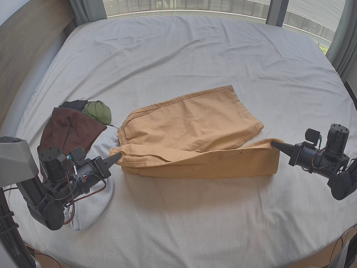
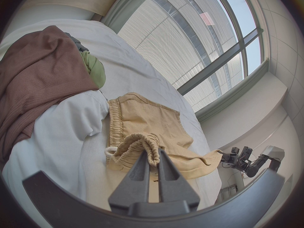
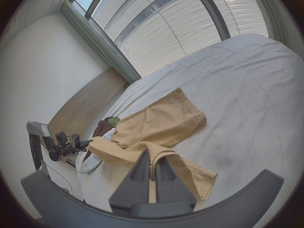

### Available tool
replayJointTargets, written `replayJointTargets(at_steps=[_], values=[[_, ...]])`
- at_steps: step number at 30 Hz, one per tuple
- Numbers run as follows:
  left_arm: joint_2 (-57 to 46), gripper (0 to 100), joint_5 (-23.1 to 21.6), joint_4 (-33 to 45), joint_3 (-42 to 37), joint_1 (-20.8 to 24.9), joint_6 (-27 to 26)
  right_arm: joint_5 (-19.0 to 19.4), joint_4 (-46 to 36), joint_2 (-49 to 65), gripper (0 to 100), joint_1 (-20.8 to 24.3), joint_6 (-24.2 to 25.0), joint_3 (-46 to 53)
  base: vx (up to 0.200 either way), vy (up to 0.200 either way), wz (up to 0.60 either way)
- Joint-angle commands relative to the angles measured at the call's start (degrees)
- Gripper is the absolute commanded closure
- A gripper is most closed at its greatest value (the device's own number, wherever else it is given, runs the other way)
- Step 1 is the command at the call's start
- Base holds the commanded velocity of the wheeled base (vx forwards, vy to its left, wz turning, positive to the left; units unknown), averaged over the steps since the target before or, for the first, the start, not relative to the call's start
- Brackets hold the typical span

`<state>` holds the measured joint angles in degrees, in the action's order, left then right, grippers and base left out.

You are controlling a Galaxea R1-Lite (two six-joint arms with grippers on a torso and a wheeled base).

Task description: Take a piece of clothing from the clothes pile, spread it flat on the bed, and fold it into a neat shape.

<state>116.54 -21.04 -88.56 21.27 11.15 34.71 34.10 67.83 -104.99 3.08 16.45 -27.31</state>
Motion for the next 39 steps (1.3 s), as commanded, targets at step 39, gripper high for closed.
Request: replayJointTargets(at_steps=[39], values=[[0.6, 100, 7.4, 0.0, 7.6, 1.6, 6.6, -2.5, -22.3, -8.1, 100, 0.5, 2.3, -36.6, 0.0, 0.0, 0.0]])
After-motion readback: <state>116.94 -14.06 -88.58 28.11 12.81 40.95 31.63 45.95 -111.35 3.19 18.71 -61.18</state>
